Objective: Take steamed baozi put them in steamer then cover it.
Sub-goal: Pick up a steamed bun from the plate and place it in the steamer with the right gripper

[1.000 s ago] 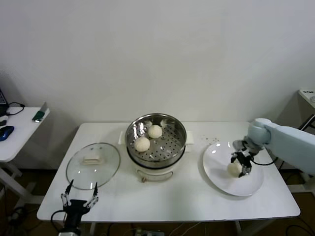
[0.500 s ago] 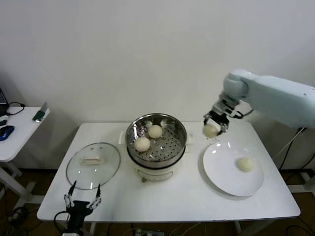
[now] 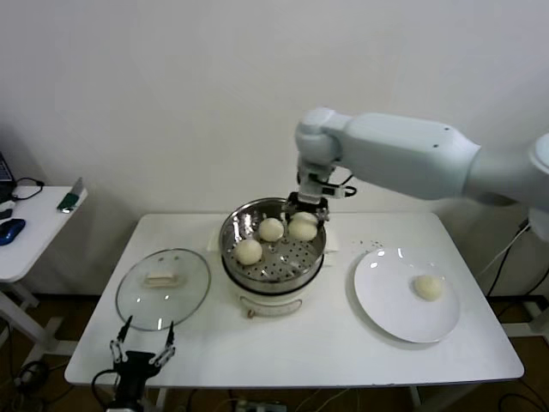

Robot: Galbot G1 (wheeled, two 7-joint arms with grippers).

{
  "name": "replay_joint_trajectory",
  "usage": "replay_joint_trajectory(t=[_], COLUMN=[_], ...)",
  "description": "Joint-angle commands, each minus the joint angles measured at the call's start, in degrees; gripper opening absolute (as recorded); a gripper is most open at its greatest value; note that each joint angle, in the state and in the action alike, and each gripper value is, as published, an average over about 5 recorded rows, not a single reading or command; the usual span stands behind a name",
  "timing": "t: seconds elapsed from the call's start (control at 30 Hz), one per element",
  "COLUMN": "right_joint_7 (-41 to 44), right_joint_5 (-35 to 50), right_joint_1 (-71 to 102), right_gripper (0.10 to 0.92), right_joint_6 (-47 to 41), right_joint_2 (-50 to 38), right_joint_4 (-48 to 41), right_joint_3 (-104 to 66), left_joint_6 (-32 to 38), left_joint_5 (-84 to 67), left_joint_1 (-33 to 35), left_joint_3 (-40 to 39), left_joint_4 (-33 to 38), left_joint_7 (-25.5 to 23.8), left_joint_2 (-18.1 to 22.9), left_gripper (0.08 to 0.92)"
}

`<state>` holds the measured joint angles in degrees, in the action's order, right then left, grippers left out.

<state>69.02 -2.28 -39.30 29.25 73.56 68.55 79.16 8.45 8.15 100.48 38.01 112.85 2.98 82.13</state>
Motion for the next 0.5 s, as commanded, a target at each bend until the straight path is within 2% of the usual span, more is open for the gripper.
replay_joint_trajectory(t=[0.03, 0.5], right_joint_7=[0.24, 0.01], right_joint_5=[-6.76, -7.79], right_joint_1=[6.17, 9.78], right_gripper=[0.712, 0.722], right_joint_6=[4.33, 4.01], right_joint_2=[9.91, 10.53], right_joint_4=[-1.44, -2.83], right_joint_3=[-0.13, 1.08], left_joint_6=[-0.34, -0.57], left_joint_5=[-0.14, -0.26], left_joint_1=[-0.51, -1.04], left_joint_3=[-0.33, -0.61], left_joint_4=[0.55, 0.31], left_joint_7=[-0.05, -0.03], left_joint_2=[-0.40, -0.41], left_gripper=[0.823, 0.823])
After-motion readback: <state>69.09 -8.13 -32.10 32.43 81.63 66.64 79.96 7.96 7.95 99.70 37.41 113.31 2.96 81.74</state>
